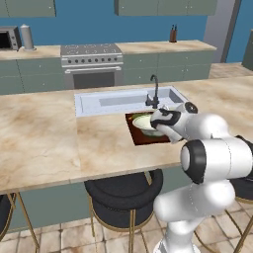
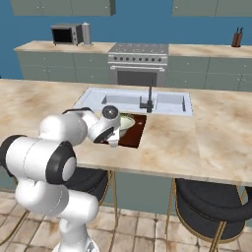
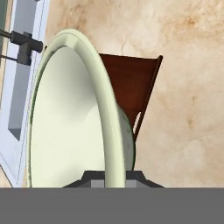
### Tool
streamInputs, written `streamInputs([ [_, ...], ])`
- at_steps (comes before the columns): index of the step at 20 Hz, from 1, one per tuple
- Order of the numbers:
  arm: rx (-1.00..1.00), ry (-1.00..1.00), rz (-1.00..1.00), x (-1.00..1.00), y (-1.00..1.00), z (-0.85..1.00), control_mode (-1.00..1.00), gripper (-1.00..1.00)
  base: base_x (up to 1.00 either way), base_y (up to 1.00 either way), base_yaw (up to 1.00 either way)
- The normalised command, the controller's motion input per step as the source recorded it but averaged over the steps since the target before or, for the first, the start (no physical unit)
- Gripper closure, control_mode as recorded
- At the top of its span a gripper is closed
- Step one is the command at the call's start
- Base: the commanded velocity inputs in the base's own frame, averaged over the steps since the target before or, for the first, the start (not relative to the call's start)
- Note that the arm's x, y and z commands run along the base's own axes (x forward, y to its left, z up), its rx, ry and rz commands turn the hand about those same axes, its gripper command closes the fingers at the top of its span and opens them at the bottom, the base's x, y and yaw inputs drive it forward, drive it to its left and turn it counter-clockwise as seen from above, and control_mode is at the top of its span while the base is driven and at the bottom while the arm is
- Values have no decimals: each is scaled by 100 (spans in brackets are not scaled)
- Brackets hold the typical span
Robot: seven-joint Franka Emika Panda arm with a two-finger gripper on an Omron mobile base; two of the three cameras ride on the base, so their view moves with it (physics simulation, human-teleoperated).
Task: Place the two vegetables and bowl onto the tray for setting up a vegetable dip station.
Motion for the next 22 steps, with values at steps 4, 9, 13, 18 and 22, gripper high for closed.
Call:
streamInputs([
  [4, 0, 0, 0, 15, 0, -17, -100, 100, 0, 0, 0],
  [9, 0, 0, 0, 15, 0, -15, -100, 100, 0, 0, 0],
  [13, 0, 3, 0, 12, 0, -13, -100, 100, 0, 0, 0],
  [18, 0, 2, 0, 19, 0, -14, -100, 100, 0, 0, 0],
  [22, 0, 0, 0, 24, 0, -8, -100, 100, 0, 0, 0],
])
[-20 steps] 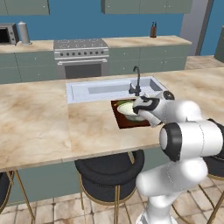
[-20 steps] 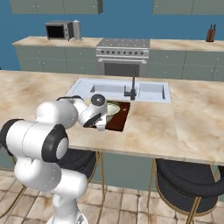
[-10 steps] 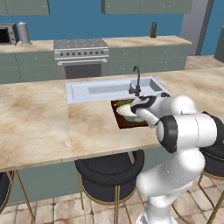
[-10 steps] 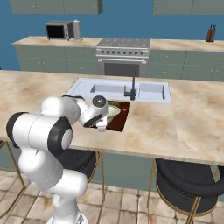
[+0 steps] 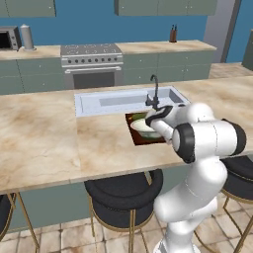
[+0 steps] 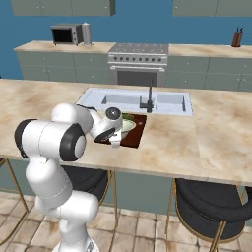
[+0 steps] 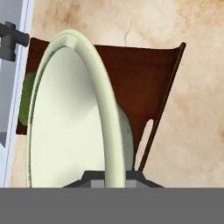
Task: Place the two vegetables and bowl onto the tray for setting up a vegetable dip station.
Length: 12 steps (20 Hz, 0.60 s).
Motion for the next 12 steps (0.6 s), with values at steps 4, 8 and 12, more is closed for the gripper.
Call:
streamInputs([
  [4, 0, 0, 0, 31, 0, -15, -100, 100, 0, 0, 0],
  [8, 0, 0, 0, 36, 0, -21, -100, 100, 0, 0, 0],
  [12, 0, 0, 0, 25, 0, -14, -100, 100, 0, 0, 0],
])
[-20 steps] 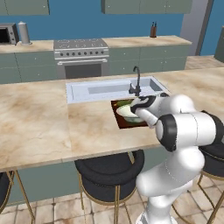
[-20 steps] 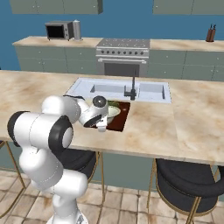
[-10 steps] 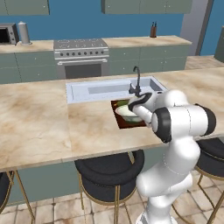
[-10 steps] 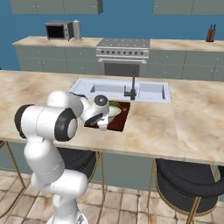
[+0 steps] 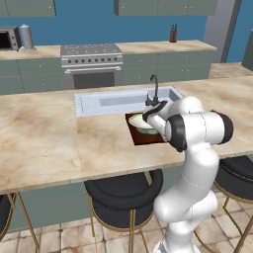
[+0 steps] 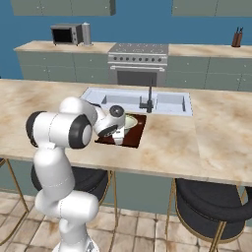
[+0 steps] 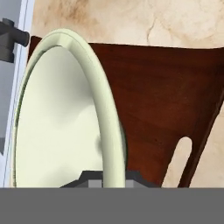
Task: Place the two vegetables and bowl onto the tray for setting up a vegetable dip station.
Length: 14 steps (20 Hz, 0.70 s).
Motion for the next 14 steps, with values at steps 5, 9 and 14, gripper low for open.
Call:
streamInputs([
  [5, 0, 1, 0, 4, 0, -14, -100, 100, 0, 0, 0],
  [9, 0, 4, 0, 0, 0, -17, -100, 100, 0, 0, 0],
  [14, 0, 3, 0, 0, 0, -10, -100, 100, 0, 0, 0],
])
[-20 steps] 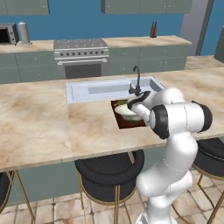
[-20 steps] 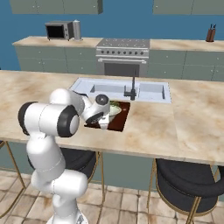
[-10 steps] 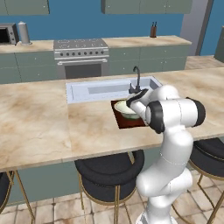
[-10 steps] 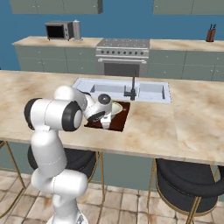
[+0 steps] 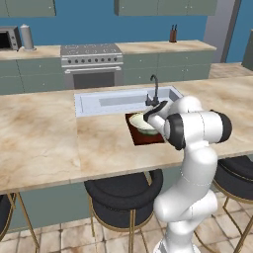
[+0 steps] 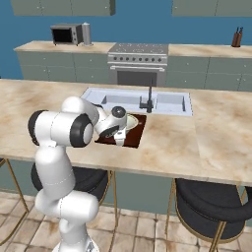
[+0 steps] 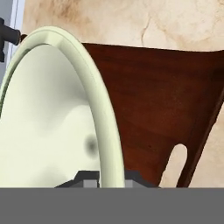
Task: Place the two vegetables and bowl onto the tray for setting up a vegetable dip station.
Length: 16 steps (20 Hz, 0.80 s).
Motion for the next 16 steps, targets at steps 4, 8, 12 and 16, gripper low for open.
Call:
streamInputs([
  [4, 0, 2, 0, 1, 0, -3, -100, -100, 0, 0, 0],
  [8, 0, 0, 0, 0, 0, 0, -100, -100, 0, 0, 0],
  [12, 0, 0, 0, 0, 0, 0, -100, -100, 0, 0, 0],
  [16, 0, 4, 0, 0, 0, 2, -100, -100, 0, 0, 0],
])
